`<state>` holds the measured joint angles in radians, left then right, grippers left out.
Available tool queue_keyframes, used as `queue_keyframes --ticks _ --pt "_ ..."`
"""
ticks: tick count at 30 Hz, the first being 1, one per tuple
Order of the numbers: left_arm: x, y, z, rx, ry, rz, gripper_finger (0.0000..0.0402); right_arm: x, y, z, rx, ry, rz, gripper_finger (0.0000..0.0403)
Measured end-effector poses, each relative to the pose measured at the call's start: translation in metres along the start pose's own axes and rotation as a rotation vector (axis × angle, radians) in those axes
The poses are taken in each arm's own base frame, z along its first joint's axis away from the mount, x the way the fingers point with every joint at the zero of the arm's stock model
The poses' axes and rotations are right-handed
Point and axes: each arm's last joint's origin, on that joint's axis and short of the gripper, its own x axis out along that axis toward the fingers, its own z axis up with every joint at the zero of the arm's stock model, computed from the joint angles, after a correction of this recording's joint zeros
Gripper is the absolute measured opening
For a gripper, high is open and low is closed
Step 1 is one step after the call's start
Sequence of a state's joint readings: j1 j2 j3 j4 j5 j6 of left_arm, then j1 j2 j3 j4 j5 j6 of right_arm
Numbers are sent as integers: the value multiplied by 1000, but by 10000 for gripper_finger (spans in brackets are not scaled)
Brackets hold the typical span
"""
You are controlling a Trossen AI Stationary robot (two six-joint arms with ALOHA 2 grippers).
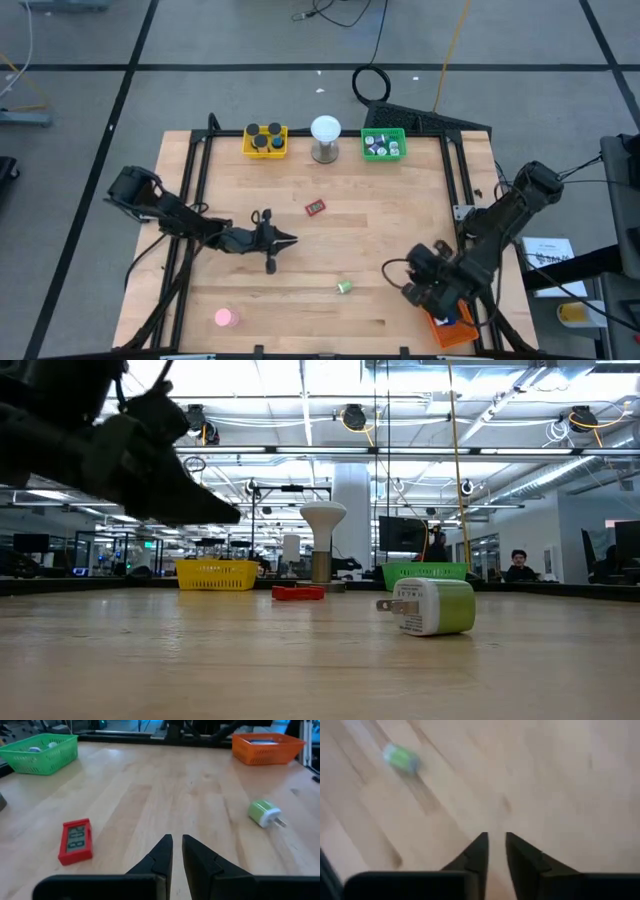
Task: Pick & Place Office items
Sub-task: Put the pink hourglass into the yellow bin
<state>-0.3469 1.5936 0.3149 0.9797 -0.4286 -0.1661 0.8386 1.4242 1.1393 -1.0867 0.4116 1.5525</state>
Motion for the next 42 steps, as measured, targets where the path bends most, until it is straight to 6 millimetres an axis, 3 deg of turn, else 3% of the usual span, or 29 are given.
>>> queue_keyframes --ticks 5,12,21,25,34,42 --pt "-12 -6 8 19 7 9 46 20 11 27 -195 -174 89 7" --pt "-26 -17 7 35 63 -2 46 66 27 57 -355 -297 380 14" --pt "-36 -31 -1 31 123 -55 46 100 33 69 -444 -283 308 14" --pt "-44 -50 17 62 160 -125 46 104 38 72 -475 -319 326 14" --pt "-76 -101 75 62 530 -101 46 98 49 81 -575 -513 332 14" --pt "-96 -144 87 -171 901 -101 47 101 46 86 -591 -672 331 13"
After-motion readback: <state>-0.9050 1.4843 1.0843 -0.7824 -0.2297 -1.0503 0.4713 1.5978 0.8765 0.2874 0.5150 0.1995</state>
